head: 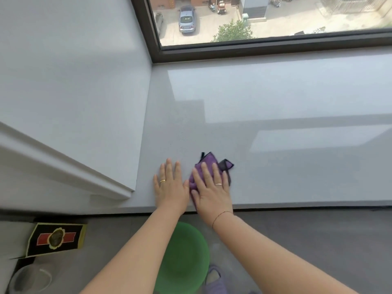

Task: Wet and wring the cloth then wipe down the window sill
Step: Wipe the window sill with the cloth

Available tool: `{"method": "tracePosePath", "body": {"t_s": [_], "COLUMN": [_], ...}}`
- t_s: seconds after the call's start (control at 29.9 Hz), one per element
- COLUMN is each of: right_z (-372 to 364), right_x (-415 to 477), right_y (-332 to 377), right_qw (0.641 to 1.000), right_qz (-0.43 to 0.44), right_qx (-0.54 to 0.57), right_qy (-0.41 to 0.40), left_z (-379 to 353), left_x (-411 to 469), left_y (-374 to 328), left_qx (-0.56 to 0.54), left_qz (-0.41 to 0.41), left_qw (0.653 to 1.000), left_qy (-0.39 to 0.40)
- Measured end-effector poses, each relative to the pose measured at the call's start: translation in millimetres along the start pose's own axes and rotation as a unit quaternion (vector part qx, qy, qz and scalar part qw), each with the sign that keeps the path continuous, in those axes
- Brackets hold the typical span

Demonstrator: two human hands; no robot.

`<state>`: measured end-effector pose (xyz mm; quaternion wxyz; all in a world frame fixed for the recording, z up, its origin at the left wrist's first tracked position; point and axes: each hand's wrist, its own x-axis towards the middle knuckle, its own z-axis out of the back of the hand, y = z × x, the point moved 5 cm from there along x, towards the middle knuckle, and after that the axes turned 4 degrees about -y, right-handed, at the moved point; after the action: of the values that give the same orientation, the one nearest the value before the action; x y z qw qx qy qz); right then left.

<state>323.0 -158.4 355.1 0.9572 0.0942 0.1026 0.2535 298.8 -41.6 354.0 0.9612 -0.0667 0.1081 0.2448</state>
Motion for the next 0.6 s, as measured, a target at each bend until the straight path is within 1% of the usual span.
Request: {"method": "tracePosePath", "body": {"t_s": [0.1,0.17,0.27,0.37,0.44,0.47,0.5,0.54,0.6], "right_z": [-2,3,16,29,31,30,28,24,16], "right_x": [-16,-20,-28,-39,-42,-41,-39,-37,-34], "right_y": [-7,-37,-100,-150,-158,-151,-139,-123,-91], "right_qw": [0.997,0.997,0.998,0.991,0.976,0.97,0.969,0.976,0.994], "right_qz": [0.075,0.071,-0.013,-0.124,-0.211,-0.239,-0.242,-0.216,-0.107], "right_qx": [-0.017,-0.032,-0.05,-0.041,-0.019,-0.01,-0.007,-0.007,-0.008], "right_qy": [0.015,-0.001,-0.028,-0.037,-0.044,-0.047,-0.045,-0.041,-0.025], "left_z": [2,1,-2,-10,-15,-17,-18,-18,-18], "left_x": [-11,-21,-37,-48,-53,-54,-54,-54,-54], "left_y": [-4,-10,-25,-46,-56,-58,-59,-59,-59], "left_qx": [0.009,0.009,-0.001,-0.014,-0.016,-0.015,-0.013,-0.011,-0.008], "left_qz": [0.001,-0.011,-0.037,-0.064,-0.074,-0.075,-0.075,-0.074,-0.072], "left_qw": [1.0,1.0,0.999,0.997,0.996,0.996,0.995,0.996,0.996], "left_qy": [0.005,0.009,0.012,0.031,0.048,0.054,0.056,0.057,0.055]}}
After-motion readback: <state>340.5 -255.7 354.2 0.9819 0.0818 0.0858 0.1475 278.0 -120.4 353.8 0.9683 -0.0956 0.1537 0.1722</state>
